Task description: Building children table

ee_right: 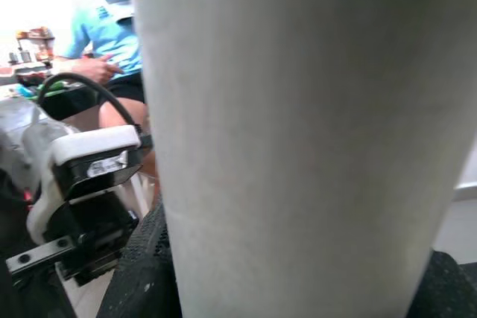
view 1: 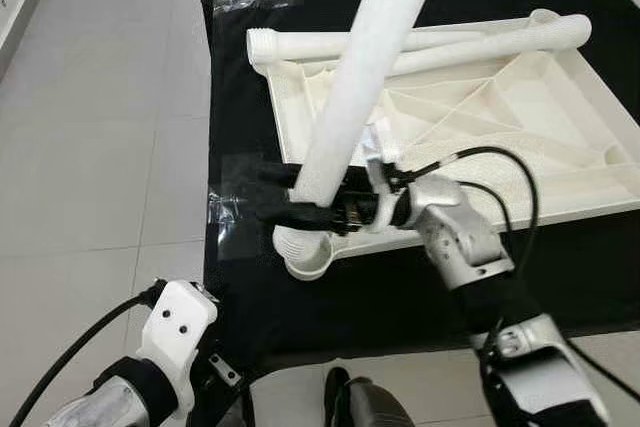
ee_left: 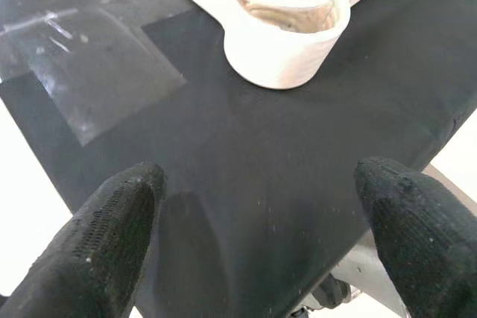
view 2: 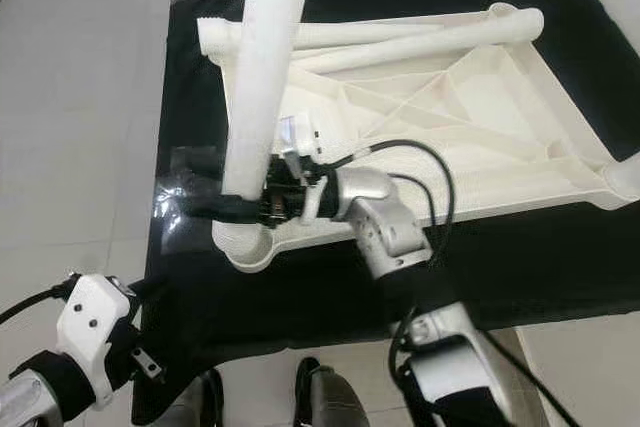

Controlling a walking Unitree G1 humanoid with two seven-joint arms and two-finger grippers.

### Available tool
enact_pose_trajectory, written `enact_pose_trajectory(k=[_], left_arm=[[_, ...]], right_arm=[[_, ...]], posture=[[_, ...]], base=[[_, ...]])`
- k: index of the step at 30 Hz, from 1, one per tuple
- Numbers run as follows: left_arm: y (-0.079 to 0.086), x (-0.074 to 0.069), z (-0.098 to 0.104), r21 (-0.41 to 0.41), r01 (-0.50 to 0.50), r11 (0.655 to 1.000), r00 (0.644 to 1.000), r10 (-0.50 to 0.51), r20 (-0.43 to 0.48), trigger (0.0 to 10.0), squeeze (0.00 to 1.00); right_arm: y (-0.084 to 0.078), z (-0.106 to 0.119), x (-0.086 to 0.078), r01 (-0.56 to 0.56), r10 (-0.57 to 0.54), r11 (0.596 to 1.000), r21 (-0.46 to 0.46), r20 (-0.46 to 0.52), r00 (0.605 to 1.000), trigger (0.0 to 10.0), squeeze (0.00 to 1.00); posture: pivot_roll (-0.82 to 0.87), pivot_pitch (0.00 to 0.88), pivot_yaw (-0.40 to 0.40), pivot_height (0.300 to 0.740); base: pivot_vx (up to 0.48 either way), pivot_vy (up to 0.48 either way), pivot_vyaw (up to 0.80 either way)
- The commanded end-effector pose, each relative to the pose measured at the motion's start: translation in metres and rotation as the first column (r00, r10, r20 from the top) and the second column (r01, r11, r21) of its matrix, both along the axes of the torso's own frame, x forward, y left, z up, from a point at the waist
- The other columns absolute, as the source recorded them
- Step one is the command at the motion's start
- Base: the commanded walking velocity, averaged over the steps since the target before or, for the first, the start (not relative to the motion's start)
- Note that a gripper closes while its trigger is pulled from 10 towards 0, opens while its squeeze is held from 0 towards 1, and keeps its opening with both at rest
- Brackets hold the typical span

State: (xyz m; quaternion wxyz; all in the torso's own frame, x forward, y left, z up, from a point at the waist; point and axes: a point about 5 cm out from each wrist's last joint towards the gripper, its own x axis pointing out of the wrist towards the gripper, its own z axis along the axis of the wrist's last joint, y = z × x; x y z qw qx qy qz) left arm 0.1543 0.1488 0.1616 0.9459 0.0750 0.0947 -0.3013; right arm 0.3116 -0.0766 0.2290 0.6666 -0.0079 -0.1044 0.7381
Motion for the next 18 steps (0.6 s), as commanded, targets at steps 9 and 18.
enact_pose_trajectory(k=[9, 18], left_arm=[[0.001, -0.004, 0.001, 0.018, 0.002, 1.000, 1.000, -0.002, -0.021, 10.0, 0.00], [0.001, -0.003, 0.001, 0.023, 0.002, 1.000, 1.000, -0.001, -0.021, 10.0, 0.00]], right_arm=[[0.012, -0.040, -0.020, -0.142, 0.149, 0.965, -0.221, 0.016, 0.989, 10.0, 0.00], [0.018, -0.039, -0.011, -0.157, 0.206, 0.937, -0.312, 0.130, 0.970, 10.0, 0.00]], posture=[[0.23, 0.356, -0.088, 0.740], [0.23, 0.352, -0.088, 0.740]], base=[[0.000, 0.000, 0.00], [0.000, 0.000, 0.00]])
